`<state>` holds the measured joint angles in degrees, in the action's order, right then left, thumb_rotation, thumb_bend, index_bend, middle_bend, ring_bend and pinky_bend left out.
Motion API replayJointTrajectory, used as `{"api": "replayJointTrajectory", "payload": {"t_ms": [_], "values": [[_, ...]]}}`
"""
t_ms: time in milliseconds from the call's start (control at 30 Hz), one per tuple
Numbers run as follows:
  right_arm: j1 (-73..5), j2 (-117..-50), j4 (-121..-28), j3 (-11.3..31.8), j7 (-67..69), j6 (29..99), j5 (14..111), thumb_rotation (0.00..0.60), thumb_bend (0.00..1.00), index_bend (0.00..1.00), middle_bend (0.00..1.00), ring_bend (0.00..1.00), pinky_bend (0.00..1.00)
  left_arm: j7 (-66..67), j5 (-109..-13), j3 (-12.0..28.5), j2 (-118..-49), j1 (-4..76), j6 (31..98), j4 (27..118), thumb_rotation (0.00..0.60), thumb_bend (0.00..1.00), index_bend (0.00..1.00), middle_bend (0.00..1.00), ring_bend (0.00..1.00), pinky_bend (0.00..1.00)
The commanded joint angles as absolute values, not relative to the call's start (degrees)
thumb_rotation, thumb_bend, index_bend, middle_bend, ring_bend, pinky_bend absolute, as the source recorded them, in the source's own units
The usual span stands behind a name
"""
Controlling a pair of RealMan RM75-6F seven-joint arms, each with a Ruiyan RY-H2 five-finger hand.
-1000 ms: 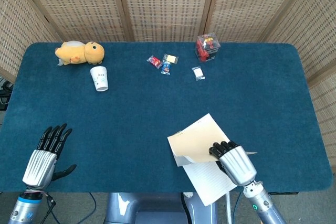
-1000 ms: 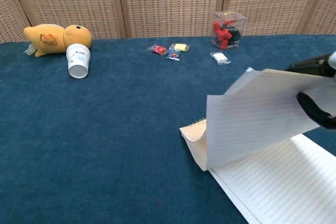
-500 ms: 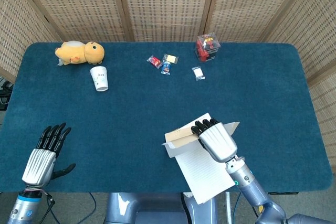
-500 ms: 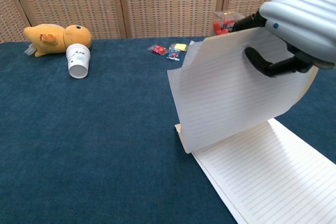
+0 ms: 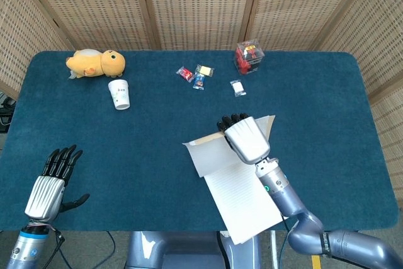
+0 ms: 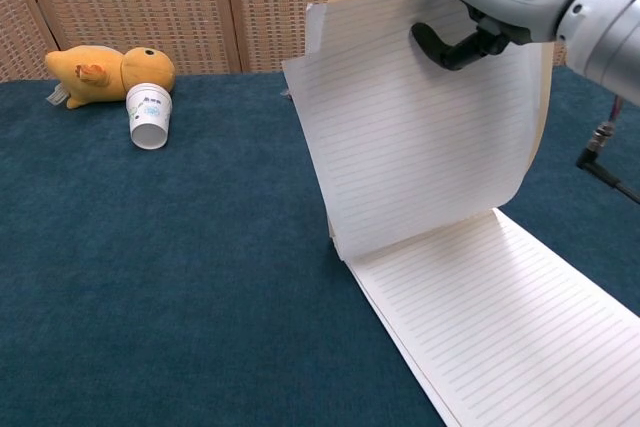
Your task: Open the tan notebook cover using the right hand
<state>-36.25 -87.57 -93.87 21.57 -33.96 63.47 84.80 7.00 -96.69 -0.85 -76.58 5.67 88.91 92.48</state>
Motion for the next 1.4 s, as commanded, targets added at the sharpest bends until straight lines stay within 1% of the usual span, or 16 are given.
{"api": "replayJointTrajectory", "payload": {"t_ms": [33, 300, 700, 833, 1033, 1067, 1133, 1200, 1233, 1267, 1300, 1333, 1400], "values": [[-39.1, -89.2, -90.6, 23.6, -34.8, 61.8, 81.5, 0.6, 0.76, 0.68, 0.6, 0.56, 0.68, 6.9, -96.8, -0.9, -76.6, 5.7, 89.0, 92.6, 0.6, 0.14, 0.0, 0.0, 0.0, 0.0], [-44.5, -92.2, -84.2, 25.5, -33.9, 59.9, 77.0, 0.6, 0.76, 0.68, 0.6, 0.56, 0.68, 6.4, -96.7, -1.0, -76.3, 5.8, 88.9, 92.9, 0.6, 0.14, 0.0, 0.0, 0.0, 0.0], [-51.9, -96.6, -76.0, 25.3, -33.2, 56.8, 73.7, 0.6, 0.75, 0.68, 0.6, 0.56, 0.68, 5.3, -95.8, -0.8, -75.9, 6.1, 88.1, 93.0, 0.6, 0.14, 0.0, 0.0, 0.0, 0.0], [-53.9, -98.0, -73.2, 24.7, -32.6, 55.6, 72.8, 0.6, 0.75, 0.68, 0.6, 0.55, 0.68, 5.2, -95.4, -0.7, -75.8, 6.2, 87.9, 93.0, 0.6, 0.14, 0.0, 0.0, 0.0, 0.0], [-56.0, -100.4, -69.6, 24.3, -30.8, 55.5, 72.1, 0.6, 0.74, 0.67, 0.59, 0.55, 0.68, 5.2, -95.3, -0.9, -76.0, 6.4, 87.4, 92.9, 0.6, 0.14, 0.0, 0.0, 0.0, 0.0], [-56.3, -100.8, -69.3, 24.4, -30.6, 55.5, 71.9, 0.6, 0.73, 0.66, 0.57, 0.54, 0.67, 5.2, -95.2, -0.9, -76.0, 6.4, 87.3, 92.9, 0.6, 0.14, 0.0, 0.0, 0.0, 0.0], [-56.9, -101.4, -68.7, 24.5, -30.4, 55.5, 71.6, 0.6, 0.67, 0.62, 0.53, 0.49, 0.62, 5.2, -95.1, -0.9, -76.0, 6.5, 87.1, 92.9, 0.6, 0.14, 0.0, 0.0, 0.0, 0.0], [-57.4, -101.9, -68.4, 24.7, -30.3, 55.2, 70.7, 0.6, 0.55, 0.55, 0.46, 0.41, 0.51, 5.1, -95.0, -0.8, -76.0, 6.5, 87.0, 92.9, 0.6, 0.14, 0.0, 0.0, 0.0, 0.0], [-57.6, -102.2, -68.3, 24.8, -30.6, 54.9, 70.0, 0.6, 0.51, 0.52, 0.44, 0.39, 0.48, 5.0, -95.0, -0.8, -76.0, 6.5, 87.0, 92.9, 0.6, 0.14, 0.0, 0.0, 0.0, 0.0], [-57.8, -102.3, -68.2, 24.8, -31.1, 54.7, 69.4, 0.6, 0.44, 0.49, 0.41, 0.36, 0.45, 5.0, -95.0, -0.8, -76.0, 6.5, 87.1, 92.9, 0.6, 0.14, 0.0, 0.0, 0.0, 0.0], [-57.9, -102.5, -68.2, 24.7, -31.6, 54.6, 68.8, 0.6, 0.38, 0.45, 0.37, 0.34, 0.42, 4.9, -94.9, -0.8, -76.0, 6.5, 87.1, 92.9, 0.6, 0.14, 0.0, 0.0, 0.0, 0.0], [-58.0, -102.6, -68.2, 24.7, -32.1, 54.6, 68.3, 0.6, 0.33, 0.42, 0.35, 0.32, 0.41, 4.8, -94.9, -0.8, -75.9, 6.5, 87.1, 92.9, 0.6, 0.14, 0.0, 0.0, 0.0, 0.0], [-58.2, -103.0, -68.2, 24.7, -33.3, 54.9, 67.1, 0.6, 0.22, 0.34, 0.27, 0.26, 0.39, 4.8, -94.9, -0.9, -75.9, 6.5, 87.0, 92.8, 0.6, 0.14, 0.0, 0.0, 0.0, 0.0]]}}
